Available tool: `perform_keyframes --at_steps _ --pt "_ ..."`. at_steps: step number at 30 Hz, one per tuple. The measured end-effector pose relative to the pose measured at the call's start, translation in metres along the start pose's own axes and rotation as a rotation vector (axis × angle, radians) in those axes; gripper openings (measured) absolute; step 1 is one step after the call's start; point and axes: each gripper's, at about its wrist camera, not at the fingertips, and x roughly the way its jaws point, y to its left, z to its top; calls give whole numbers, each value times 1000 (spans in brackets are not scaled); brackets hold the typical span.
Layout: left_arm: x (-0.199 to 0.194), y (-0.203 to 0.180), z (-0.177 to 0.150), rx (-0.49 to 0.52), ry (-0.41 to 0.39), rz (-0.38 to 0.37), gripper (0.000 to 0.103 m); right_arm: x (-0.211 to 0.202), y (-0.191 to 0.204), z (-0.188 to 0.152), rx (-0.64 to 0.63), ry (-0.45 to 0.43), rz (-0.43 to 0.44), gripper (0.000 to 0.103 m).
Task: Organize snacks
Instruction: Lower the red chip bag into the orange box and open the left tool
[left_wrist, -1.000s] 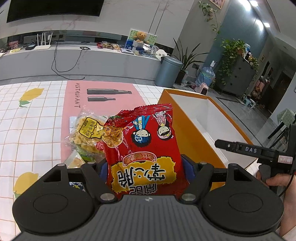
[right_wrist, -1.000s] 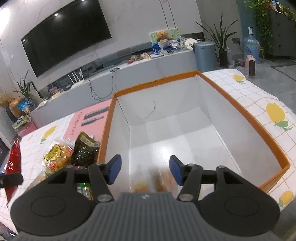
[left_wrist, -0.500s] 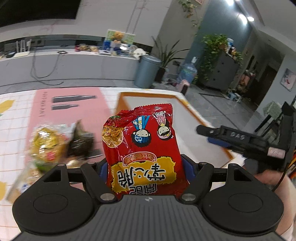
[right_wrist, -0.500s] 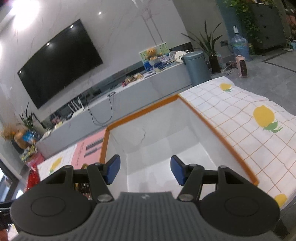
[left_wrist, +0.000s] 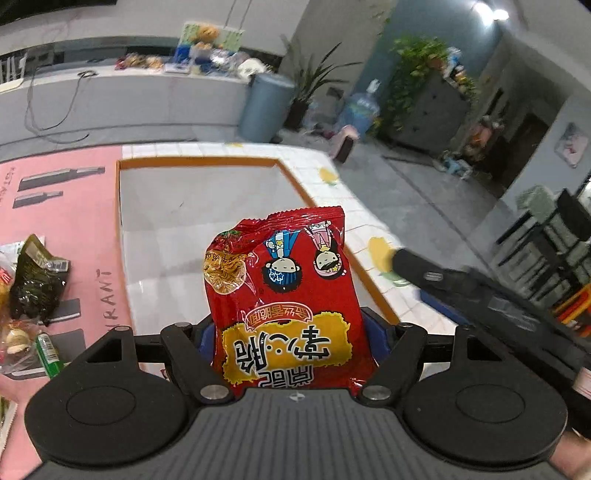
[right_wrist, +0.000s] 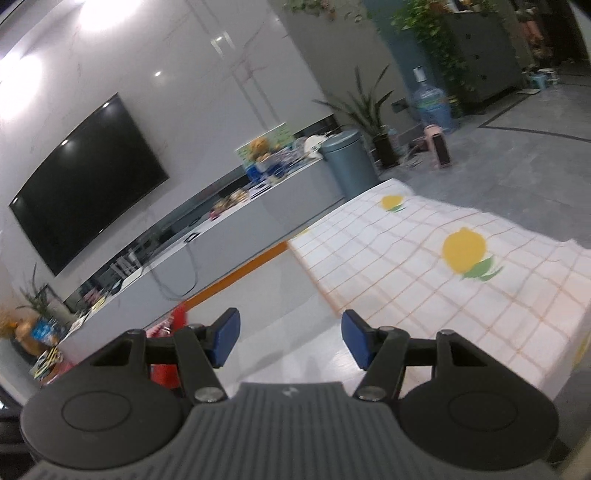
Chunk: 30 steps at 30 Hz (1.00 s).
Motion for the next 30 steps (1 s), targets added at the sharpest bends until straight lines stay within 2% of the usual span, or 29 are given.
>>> perform_keyframes --at_steps 7,13,20,26,30 --pt "54 -5 1 -67 96 46 86 -8 -17 7 41 -19 -1 61" --pt "73 -18 -5 -53 123 150 86 -9 -18 9 40 -21 4 61" --pt "76 -27 -7 -45 179 163 87 -10 -16 7 40 -26 -6 61" --pt "65 -29 -4 -36 169 140 99 -9 -16 7 45 -25 -12 61" --pt "56 -32 -1 -24 164 152 100 -9 -16 8 41 -24 -11 61"
